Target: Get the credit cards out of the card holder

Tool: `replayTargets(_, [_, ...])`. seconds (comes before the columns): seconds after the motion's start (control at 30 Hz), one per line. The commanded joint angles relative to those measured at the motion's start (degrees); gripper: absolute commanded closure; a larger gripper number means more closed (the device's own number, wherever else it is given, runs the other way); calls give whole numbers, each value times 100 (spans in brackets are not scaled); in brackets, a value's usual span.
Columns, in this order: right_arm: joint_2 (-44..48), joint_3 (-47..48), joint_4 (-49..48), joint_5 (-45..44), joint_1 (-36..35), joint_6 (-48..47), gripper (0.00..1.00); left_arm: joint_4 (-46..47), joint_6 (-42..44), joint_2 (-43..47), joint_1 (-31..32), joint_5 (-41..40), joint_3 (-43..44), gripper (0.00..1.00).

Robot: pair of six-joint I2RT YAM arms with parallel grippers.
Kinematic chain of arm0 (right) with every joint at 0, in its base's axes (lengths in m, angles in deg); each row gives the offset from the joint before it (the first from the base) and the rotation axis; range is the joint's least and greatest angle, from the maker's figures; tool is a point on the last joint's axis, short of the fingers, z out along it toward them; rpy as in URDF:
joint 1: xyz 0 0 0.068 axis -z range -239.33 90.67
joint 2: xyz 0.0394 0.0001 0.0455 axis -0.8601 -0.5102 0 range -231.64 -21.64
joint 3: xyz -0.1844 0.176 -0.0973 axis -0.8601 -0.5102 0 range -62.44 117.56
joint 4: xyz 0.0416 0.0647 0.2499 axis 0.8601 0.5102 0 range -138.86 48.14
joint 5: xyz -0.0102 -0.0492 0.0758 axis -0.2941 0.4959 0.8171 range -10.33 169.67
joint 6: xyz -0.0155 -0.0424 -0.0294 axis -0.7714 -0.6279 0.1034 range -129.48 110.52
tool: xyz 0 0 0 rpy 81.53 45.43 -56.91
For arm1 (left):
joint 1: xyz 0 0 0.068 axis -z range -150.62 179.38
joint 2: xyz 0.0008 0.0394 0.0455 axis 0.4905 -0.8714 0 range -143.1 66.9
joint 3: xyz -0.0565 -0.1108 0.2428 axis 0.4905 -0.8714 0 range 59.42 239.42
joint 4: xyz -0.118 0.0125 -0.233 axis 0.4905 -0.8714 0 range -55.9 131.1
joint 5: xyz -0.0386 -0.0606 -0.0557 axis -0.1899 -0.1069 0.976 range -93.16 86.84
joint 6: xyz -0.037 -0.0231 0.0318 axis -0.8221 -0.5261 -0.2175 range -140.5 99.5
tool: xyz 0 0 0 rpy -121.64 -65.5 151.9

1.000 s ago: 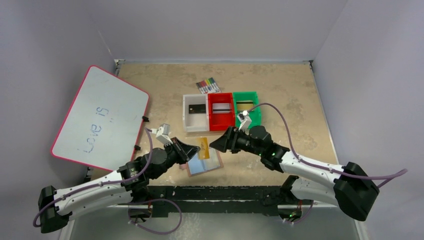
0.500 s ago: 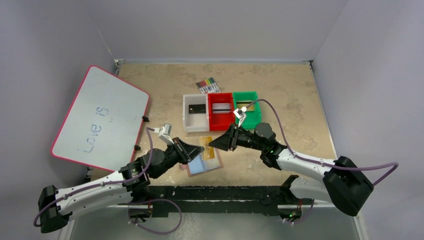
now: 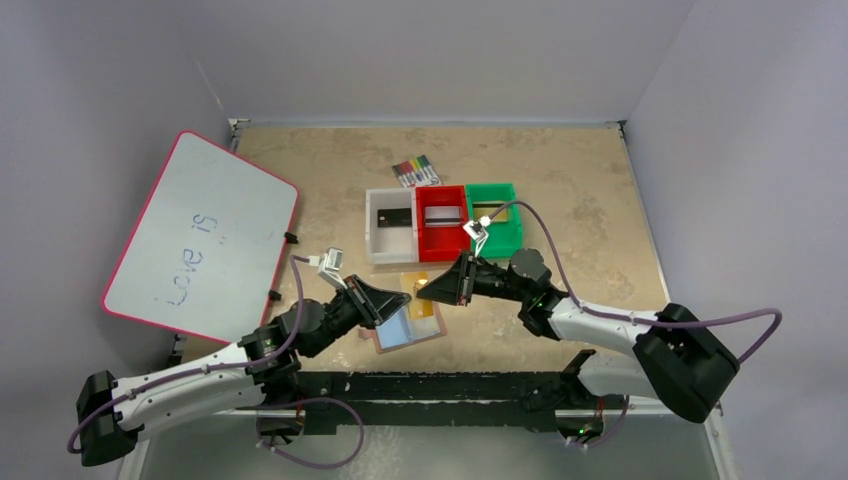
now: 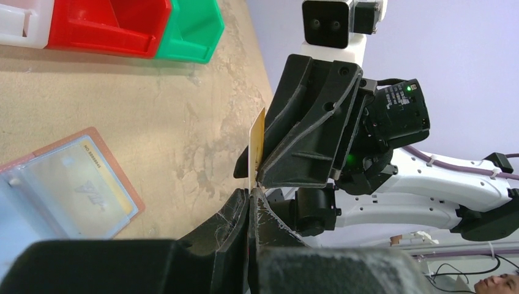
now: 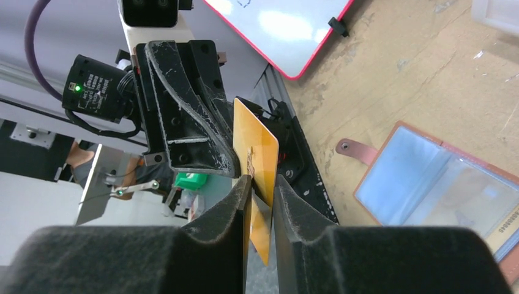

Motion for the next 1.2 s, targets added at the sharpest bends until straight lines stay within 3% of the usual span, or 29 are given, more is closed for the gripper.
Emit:
replayTargets(0.0, [46,0,-670,297,-40,143,81,269,-14,32,-22,46,-41,100])
replayTargets(0.1, [155,40,-421,251,-39,6,91,197,-4,56,-21,1,-35,100])
replayTargets(0.23, [351,99,-24,161,-32,-219,95,112,-15,57,-21,-56,-26,100])
replayTargets(0.47, [449,195,144,309,-31,-317,76,121,10,57,-21,-52,-11,100])
replayTargets(0.67, [530,166,51,244,-7,-196,71,105,13,67,-22,-54,-12,100])
replayTargets(0.8, [598,127,-125,333,4,-110,79,94,19,86,-22,-52,-19,100])
replayTargets(0.93, [664,140,-82,363,5,-127,94,82,25,67,-26,-58,-16,100])
replayTargets(0.97, [682,142,-37,329,6,-149,96,52,17,58,-22,-72,-1,99])
replayTargets(1.17, [939,319,894,-61,13,-627,100,-435,12,154,-22,-360,147,68])
